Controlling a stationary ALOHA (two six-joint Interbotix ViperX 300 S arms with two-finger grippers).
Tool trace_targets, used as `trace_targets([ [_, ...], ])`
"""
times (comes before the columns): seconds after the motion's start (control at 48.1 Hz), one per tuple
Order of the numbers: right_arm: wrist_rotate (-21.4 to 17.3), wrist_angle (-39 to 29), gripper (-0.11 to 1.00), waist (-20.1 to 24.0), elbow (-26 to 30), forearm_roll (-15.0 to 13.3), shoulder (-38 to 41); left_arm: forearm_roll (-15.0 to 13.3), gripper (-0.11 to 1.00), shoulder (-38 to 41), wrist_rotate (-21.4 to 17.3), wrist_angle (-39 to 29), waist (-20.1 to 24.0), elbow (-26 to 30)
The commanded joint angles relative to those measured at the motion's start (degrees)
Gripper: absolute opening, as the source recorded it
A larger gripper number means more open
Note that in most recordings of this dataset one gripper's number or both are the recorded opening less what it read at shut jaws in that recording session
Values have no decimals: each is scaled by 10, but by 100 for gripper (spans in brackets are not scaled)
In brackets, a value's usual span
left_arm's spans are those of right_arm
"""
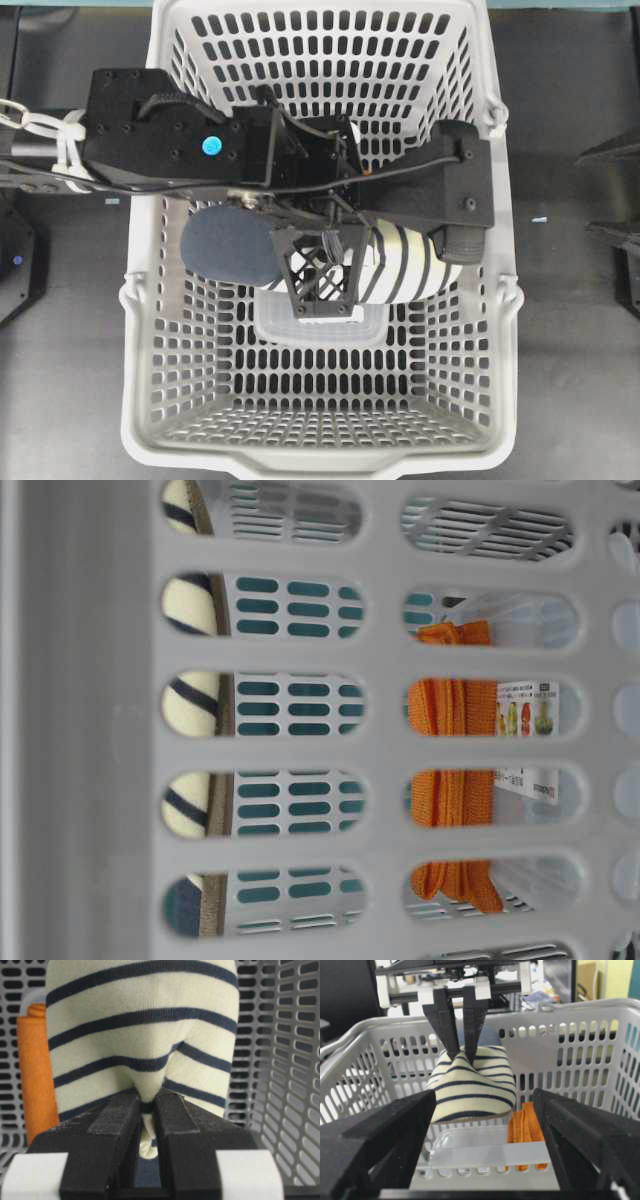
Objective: Pick up the slipper from the shopping basket with the left arm.
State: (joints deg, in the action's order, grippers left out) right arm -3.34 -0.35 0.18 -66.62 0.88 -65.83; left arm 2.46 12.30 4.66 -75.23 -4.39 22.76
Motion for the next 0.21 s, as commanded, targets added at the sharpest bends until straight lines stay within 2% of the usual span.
trace_targets([
  [0.0, -1, 3, 75, -1, 3, 3, 3, 2, 7, -7, 0, 3, -1, 12],
  [0.187, -1, 3, 75, -1, 3, 3, 3, 2, 7, -6, 1, 2, -1, 12],
])
